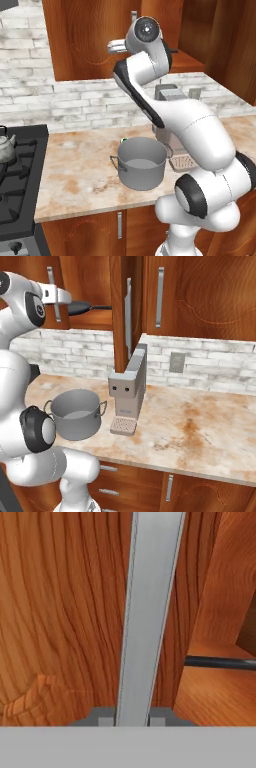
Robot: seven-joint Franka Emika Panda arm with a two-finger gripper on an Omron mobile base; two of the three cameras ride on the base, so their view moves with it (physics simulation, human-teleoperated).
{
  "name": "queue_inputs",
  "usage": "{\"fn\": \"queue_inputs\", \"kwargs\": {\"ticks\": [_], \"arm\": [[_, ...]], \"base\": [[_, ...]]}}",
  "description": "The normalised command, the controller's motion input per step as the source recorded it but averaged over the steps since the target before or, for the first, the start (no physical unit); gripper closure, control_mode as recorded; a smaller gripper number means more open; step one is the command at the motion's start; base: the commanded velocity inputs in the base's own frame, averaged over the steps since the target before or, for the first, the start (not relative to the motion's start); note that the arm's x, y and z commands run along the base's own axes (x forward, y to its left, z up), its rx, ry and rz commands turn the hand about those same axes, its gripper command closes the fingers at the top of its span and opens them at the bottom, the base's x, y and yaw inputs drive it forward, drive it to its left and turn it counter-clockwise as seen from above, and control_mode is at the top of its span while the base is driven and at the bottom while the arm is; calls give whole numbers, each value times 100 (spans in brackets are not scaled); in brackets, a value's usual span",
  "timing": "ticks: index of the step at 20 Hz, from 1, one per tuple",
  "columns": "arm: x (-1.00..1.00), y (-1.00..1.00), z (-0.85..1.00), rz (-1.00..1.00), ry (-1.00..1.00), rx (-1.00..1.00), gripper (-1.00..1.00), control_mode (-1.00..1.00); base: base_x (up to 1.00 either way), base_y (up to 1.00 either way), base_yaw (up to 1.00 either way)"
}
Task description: Pick the pan from the cabinet and place it on the stove. Then turn on the stove burner for the pan.
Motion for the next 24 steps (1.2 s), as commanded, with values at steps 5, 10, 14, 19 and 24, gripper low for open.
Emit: {"fn": "queue_inputs", "kwargs": {"ticks": [5, 10, 14, 19, 24], "arm": [[-48, 43, 16, 0, 5, 0, 100, -100], [-60, 43, 14, 0, 8, 1, 100, -100], [-74, 47, 1, 0, 5, 3, 100, -100], [-89, 60, -1, 0, -2, 1, 100, -100], [-92, 44, 0, 0, -7, 0, -100, -100]], "base": [[0, 0, 0], [0, 0, 0], [0, 0, 0], [0, 0, 0], [0, 0, 0]]}}
